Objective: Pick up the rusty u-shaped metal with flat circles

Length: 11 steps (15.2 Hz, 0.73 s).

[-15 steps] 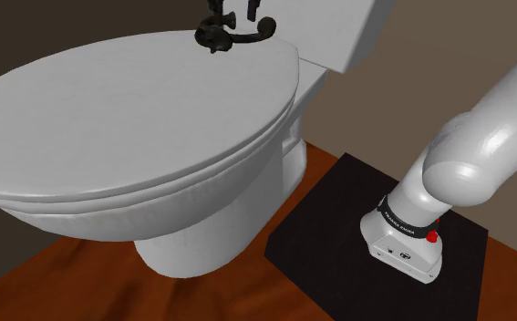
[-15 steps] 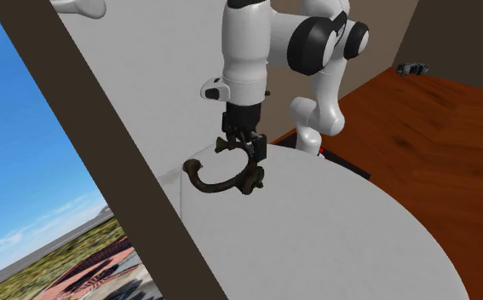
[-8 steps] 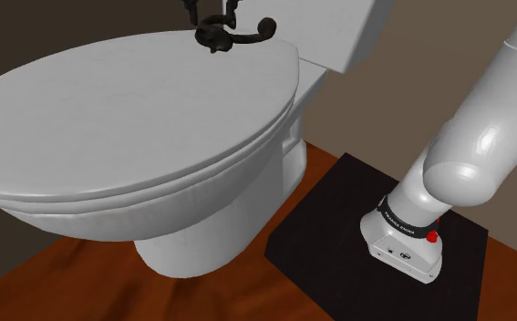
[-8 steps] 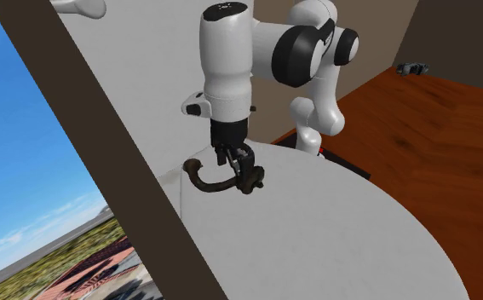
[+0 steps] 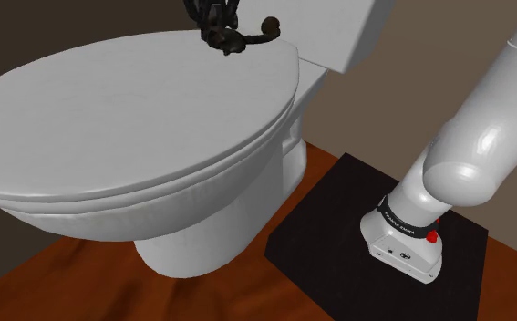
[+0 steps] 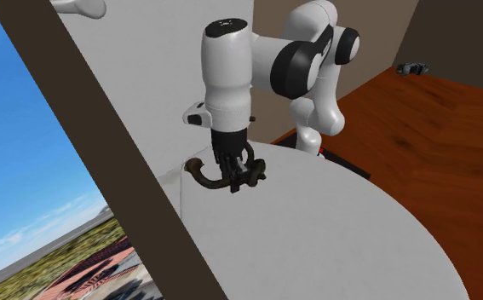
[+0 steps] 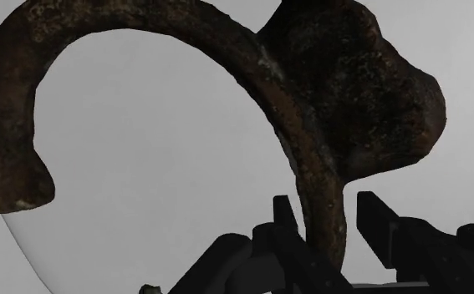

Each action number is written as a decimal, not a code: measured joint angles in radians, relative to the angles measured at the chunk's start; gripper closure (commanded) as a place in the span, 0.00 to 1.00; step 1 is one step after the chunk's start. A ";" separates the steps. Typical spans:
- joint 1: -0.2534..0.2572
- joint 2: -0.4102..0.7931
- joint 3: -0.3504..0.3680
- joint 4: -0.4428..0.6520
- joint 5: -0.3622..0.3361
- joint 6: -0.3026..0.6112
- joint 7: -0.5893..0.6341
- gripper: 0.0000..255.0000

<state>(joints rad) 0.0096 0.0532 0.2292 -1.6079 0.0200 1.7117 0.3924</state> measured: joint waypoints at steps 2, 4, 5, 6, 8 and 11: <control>-0.001 -0.001 -0.001 -0.004 0.000 -0.004 -0.001 1.00; -0.001 -0.004 -0.001 -0.007 0.000 -0.004 -0.001 1.00; -0.001 -0.005 -0.001 -0.008 0.001 -0.003 -0.001 1.00; -0.001 -0.005 -0.001 -0.009 0.001 -0.003 -0.002 1.00; 0.000 -0.002 0.000 -0.007 0.000 -0.003 -0.001 1.00; 0.001 0.008 0.001 0.029 -0.002 -0.034 0.003 1.00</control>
<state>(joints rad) 0.0111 0.0617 0.2303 -1.5786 0.0178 1.6780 0.3956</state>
